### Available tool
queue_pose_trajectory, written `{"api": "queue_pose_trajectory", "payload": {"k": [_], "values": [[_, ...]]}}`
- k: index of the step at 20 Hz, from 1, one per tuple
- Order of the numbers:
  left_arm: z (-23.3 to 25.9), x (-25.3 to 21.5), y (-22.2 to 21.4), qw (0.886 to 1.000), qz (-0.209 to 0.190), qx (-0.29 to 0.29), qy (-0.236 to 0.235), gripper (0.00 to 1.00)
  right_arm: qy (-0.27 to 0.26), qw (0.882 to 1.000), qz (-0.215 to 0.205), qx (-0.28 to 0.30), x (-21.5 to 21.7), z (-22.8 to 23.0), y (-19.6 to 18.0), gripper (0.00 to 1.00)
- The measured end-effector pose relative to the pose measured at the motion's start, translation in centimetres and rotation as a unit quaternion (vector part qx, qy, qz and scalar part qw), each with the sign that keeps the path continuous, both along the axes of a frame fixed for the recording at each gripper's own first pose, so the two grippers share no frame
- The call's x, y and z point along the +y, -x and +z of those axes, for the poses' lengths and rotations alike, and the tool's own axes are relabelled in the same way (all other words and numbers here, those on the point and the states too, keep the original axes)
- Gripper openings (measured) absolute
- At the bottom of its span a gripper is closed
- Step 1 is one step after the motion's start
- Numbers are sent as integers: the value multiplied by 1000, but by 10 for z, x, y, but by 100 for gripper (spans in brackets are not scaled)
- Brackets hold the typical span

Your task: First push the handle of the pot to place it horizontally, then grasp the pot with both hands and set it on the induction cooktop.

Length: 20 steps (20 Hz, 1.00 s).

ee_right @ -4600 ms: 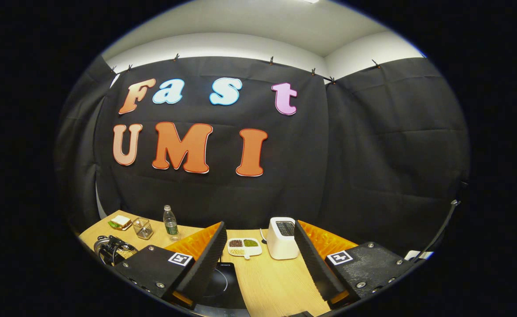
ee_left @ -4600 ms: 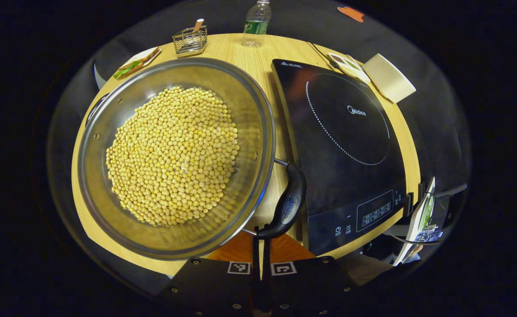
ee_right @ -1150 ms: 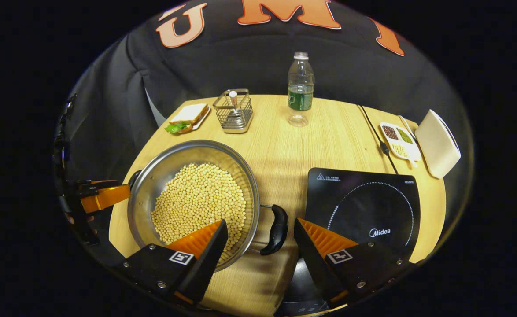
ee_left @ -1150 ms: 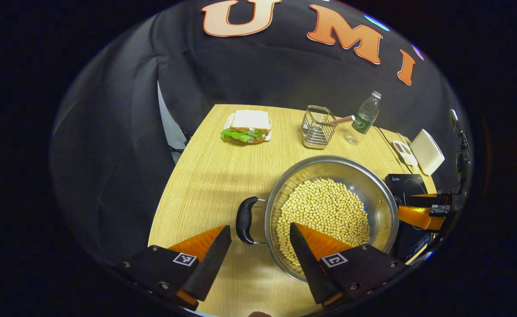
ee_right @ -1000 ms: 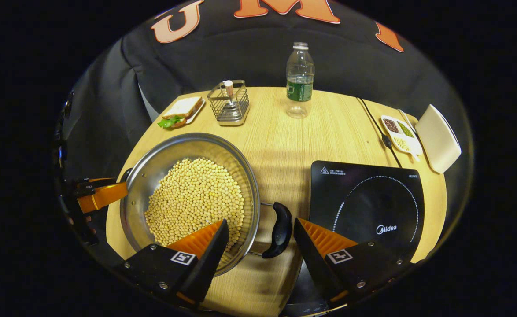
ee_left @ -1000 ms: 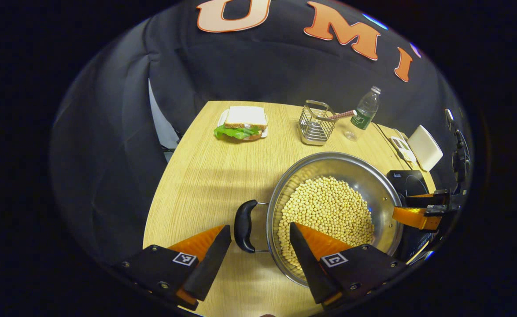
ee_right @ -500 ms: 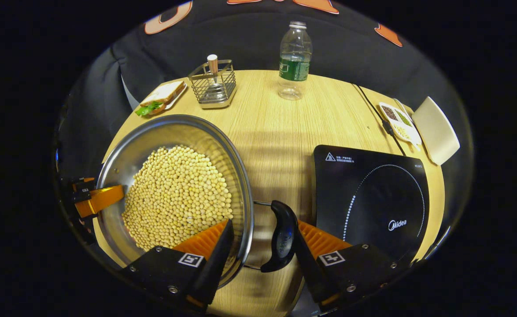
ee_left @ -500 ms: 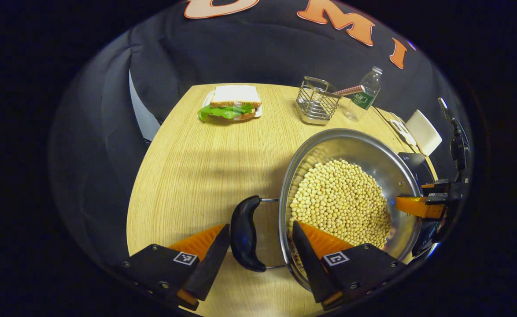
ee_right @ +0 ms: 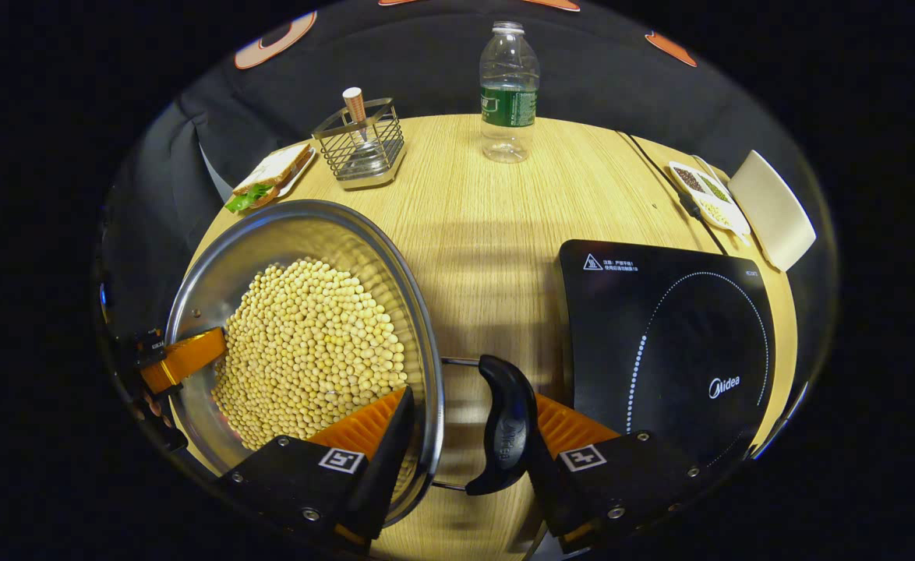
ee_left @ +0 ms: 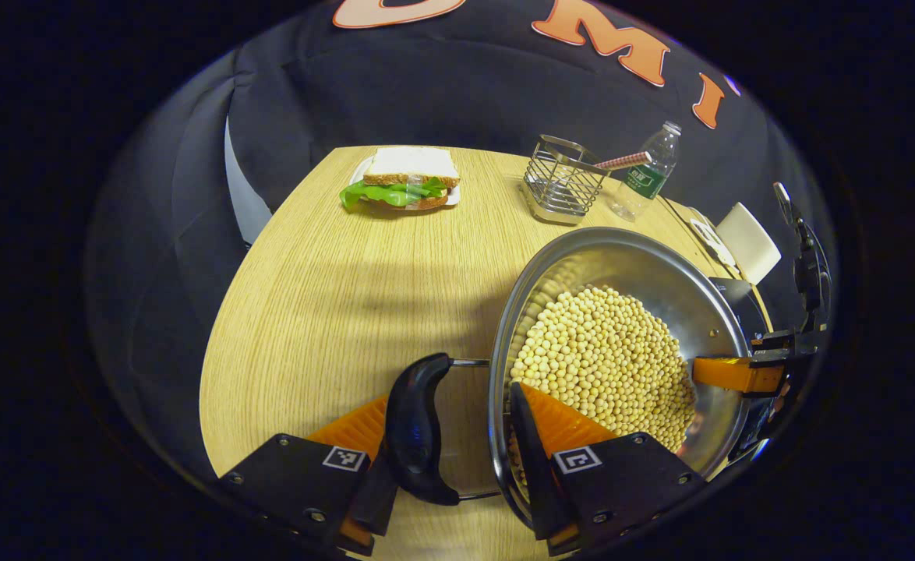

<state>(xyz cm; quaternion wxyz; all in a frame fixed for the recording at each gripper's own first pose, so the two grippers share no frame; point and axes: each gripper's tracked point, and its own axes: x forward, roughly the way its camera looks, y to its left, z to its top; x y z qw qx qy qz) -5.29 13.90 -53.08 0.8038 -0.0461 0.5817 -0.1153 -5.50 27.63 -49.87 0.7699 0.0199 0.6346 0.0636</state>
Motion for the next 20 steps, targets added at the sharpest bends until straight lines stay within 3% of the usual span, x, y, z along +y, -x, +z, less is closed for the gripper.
{"api": "queue_pose_trajectory", "payload": {"k": [4, 7, 10, 11, 15, 20], "values": [[1, 2, -1, 1000, 16, -8, 3, 69, -42, 997, -56, 34, 1, -1, 3, 68], [4, 2, -4, 999, 28, -15, 2, 66, -47, 996, -62, 38, 1, 1, 3, 58], [8, 5, 1, 999, 41, -10, -1, 59, -39, 997, -57, 36, 6, 2, 3, 56], [11, 5, 3, 999, 43, -8, -2, 60, -37, 997, -55, 33, 8, 3, 0, 60], [32, 6, 4, 999, 45, -27, -12, 60, -39, 998, -55, 11, 5, 10, -13, 51], [70, -3, -2, 997, 30, -64, -20, 59, -52, 996, -63, -19, -2, 15, -16, 55]]}}
